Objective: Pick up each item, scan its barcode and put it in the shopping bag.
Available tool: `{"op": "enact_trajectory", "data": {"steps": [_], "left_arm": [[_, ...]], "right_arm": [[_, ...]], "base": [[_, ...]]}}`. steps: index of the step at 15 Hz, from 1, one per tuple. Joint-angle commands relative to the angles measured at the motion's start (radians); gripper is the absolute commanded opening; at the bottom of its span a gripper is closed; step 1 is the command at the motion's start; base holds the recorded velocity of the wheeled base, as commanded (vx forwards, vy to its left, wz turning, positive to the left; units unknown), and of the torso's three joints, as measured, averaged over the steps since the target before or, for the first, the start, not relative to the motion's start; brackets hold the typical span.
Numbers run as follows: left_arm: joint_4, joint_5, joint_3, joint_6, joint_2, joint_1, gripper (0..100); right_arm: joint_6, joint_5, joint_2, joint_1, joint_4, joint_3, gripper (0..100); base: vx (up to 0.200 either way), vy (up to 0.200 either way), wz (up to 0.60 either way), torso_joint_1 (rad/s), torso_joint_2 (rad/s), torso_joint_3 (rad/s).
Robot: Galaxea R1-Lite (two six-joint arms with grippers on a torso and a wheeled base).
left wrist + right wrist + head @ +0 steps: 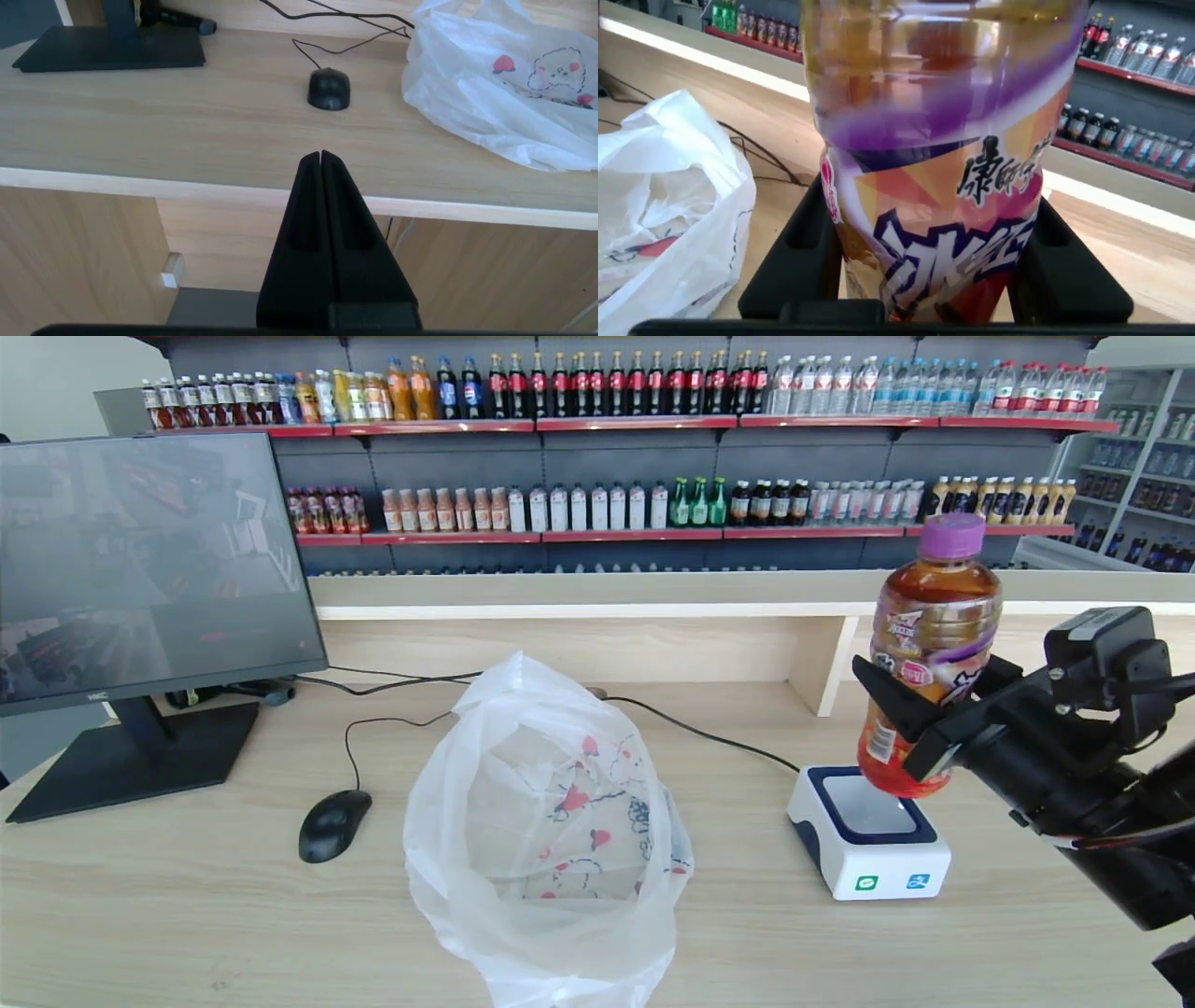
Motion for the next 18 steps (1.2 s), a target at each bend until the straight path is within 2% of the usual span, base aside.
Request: {"op": "enact_trajectory", "data": {"steps": [1, 5, 6, 8, 11, 15, 18], "left_arm": [[0.000, 0.000, 0.001, 0.000, 0.000, 0.000, 0], [0.000, 0.000, 0.000, 0.000, 0.000, 0.000, 0], [0.000, 0.000, 0.000, 0.000, 0.000, 0.000, 0], [0.000, 0.000, 0.000, 0.000, 0.000, 0.000, 0], [0.000, 0.000, 0.001, 0.000, 0.000, 0.000, 0], [0.000, 0.000, 0.000, 0.000, 0.000, 0.000, 0], [0.000, 0.000, 0.000, 0.000, 0.000, 0.000, 0]], "right_arm": [[-0.065, 0.039, 0.028, 0.000, -0.001, -0.016, 0], [-0.236, 0.192, 0.050, -0.024, -0.001, -0.008, 0], [-0.324, 0.263, 0.079, -0.053, -0.001, -0.005, 0], [-0.373, 0.318, 0.088, -0.083, -0.001, -0.007, 0], [-0.537, 0.568, 0.157, -0.161, -0.001, -0.031, 0], [-0.569, 0.660, 0.174, -0.191, -0.001, -0.045, 0], [-0.615, 0.798, 0.182, -0.230, -0.001, -0.047, 0]], "base": [[0.000, 0.000, 0.00, 0.000, 0.00, 0.000], [0.000, 0.000, 0.00, 0.000, 0.00, 0.000], [0.000, 0.000, 0.00, 0.000, 0.00, 0.000], [0.000, 0.000, 0.00, 0.000, 0.00, 0.000], [0.000, 0.000, 0.00, 0.000, 0.00, 0.000], [0.000, 0.000, 0.00, 0.000, 0.00, 0.000], [0.000, 0.000, 0.00, 0.000, 0.00, 0.000]]}}
